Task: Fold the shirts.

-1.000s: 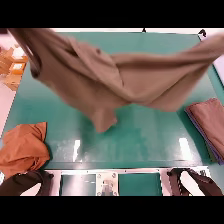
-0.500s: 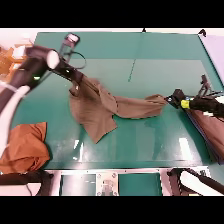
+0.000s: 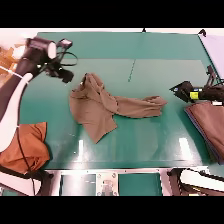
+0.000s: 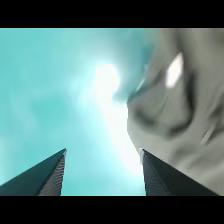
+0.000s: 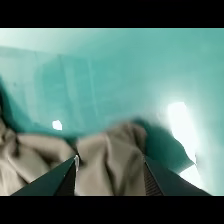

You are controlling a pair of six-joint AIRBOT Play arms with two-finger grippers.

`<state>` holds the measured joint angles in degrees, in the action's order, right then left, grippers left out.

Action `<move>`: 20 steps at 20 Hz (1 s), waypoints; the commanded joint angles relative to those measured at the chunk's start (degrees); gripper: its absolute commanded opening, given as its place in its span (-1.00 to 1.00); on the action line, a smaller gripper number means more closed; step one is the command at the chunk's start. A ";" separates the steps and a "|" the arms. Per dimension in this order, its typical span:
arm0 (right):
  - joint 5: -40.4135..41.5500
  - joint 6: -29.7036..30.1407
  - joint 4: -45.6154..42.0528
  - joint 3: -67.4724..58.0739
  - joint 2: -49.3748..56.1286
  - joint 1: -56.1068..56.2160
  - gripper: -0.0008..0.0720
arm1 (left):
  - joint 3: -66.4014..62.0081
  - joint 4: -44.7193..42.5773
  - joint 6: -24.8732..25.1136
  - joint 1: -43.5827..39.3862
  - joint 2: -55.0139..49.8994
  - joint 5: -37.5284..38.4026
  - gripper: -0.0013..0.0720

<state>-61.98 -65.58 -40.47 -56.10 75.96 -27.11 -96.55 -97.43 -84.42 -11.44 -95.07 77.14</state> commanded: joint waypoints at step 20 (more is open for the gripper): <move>0.13 -1.25 2.93 10.14 3.91 13.79 -0.93 | 33.66 42.62 9.49 9.90 4.44 -9.46 -0.89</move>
<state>-52.16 -67.05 -39.83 -42.33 79.59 -14.28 -62.76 -54.98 -75.85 -1.67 -90.80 68.25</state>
